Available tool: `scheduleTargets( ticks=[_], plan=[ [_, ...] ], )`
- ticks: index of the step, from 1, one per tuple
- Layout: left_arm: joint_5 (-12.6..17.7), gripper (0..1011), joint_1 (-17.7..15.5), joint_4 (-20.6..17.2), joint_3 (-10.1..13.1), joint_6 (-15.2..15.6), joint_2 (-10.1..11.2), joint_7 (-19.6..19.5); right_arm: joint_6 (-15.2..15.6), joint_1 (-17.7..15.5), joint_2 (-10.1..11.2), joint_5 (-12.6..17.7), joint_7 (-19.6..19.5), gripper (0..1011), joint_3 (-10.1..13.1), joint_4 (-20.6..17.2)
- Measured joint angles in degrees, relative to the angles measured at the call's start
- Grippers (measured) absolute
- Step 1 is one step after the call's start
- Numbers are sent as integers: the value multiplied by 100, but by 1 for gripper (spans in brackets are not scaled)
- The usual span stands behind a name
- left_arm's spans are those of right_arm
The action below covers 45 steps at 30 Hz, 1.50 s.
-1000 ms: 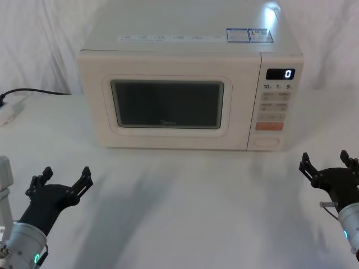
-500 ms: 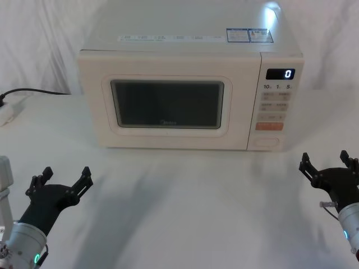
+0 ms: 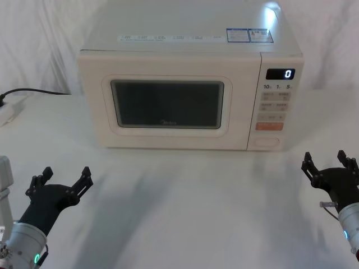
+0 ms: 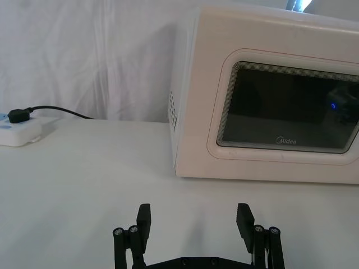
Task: Press the button to open the microwave door with one hand; close the microwave door with the other hand.
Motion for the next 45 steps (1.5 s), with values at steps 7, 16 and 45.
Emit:
scheduleTargets(
  ticks=[7,16,45],
  plan=[
    [0,1001,0,0,0,0,0,0,0,0,0,0,0,688,0,0],
    [0,1001,0,0,0,0,0,0,0,0,0,0,0,407,0,0],
    [0,1001,0,0,0,0,0,0,2,-5,0,-14,-18,0,2,-5]
  ],
)
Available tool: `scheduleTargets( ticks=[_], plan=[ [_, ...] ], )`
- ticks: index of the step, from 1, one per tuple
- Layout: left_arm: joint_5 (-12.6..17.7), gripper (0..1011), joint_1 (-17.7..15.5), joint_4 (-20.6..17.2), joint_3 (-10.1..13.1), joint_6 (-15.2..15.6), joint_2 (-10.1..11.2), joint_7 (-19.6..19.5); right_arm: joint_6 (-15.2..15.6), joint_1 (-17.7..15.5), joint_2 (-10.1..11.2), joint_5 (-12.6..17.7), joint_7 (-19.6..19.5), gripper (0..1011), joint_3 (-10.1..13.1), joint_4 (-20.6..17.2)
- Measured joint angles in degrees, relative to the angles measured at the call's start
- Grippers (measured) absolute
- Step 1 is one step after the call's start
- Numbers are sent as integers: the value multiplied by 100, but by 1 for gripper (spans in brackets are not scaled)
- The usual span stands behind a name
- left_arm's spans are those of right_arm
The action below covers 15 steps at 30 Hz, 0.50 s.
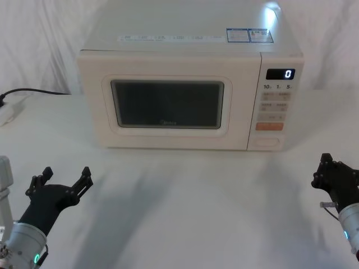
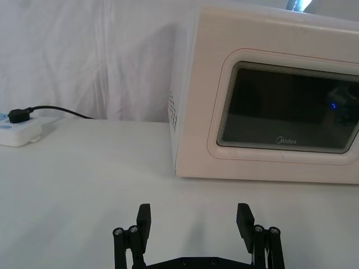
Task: Press the button to open the microwave door with one hand; close the microwave door with the other hand.
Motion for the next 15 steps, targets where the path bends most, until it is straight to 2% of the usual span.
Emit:
scheduleTargets(
  ticks=[7,15],
  plan=[
    [0,1001,0,0,0,0,0,0,64,8,2,-135,-56,0,-15,-115],
    [0,1001,0,0,0,0,0,0,259,194,52,-344,-12,0,-182,-111]
  ],
)
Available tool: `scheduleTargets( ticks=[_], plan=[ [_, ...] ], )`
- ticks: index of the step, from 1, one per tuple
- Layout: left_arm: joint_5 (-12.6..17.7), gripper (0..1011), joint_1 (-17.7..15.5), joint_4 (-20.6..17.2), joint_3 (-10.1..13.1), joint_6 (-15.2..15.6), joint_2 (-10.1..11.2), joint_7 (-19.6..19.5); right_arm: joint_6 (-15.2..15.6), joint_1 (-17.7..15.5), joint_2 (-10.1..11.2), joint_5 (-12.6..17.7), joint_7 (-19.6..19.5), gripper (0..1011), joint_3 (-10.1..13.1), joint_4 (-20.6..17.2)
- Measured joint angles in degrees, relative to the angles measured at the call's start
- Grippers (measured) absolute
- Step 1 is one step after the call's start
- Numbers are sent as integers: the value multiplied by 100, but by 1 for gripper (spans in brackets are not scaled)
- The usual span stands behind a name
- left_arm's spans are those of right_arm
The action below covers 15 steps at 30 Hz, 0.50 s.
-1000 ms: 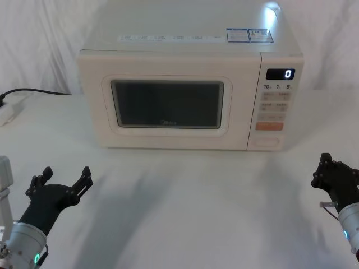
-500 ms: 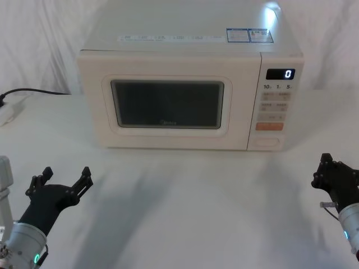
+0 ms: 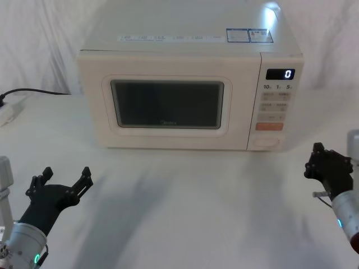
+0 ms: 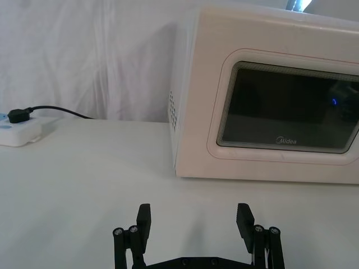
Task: Press the button to open the microwave door with one hand; close the microwave door with the other hand.
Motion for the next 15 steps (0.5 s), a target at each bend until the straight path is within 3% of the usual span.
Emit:
scheduleTargets(
  ticks=[15],
  plan=[
    [0,1001,0,0,0,0,0,0,155,582,154,-503,166,0,-503,566]
  ],
)
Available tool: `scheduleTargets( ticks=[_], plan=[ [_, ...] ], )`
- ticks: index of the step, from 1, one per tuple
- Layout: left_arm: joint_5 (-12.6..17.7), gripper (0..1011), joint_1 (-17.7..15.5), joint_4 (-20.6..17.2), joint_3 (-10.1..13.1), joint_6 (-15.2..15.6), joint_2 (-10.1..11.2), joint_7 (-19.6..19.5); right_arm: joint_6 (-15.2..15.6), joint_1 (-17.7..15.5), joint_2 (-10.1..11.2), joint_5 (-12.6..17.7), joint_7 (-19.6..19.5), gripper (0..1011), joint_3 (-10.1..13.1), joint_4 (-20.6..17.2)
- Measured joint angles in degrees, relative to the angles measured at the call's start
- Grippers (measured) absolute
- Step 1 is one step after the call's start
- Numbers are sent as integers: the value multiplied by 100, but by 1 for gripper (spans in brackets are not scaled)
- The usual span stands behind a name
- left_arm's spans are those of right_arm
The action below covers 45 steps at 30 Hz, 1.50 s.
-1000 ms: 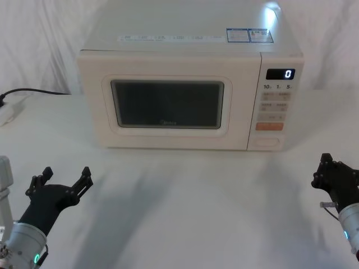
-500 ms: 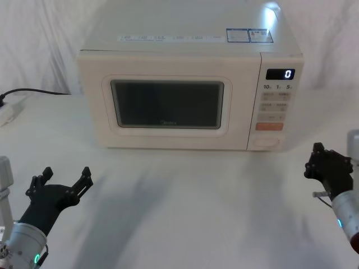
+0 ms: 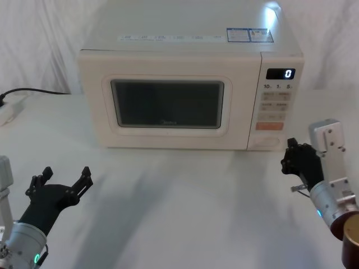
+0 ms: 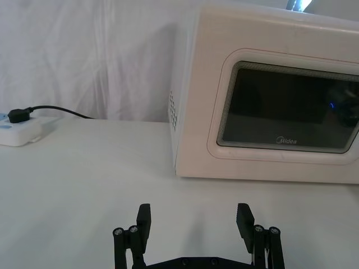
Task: Press the button to open the microwave door with one hand; close the microwave door with the other hand.
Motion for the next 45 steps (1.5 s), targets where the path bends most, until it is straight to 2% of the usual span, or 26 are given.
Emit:
scheduleTargets(
  ticks=[10,22,32,45],
  plan=[
    [0,1001,0,0,0,0,0,0,42,281,-70,-104,12,0,-155,406],
    [0,1001,0,0,0,0,0,0,350,615,-241,-67,10,0,-178,877],
    [0,1001,0,0,0,0,0,0,260,823,-286,-78,-32,0,-224,1256],
    [0,1001,0,0,0,0,0,0,211,982,-335,-123,-84,0,-265,1491]
  ],
)
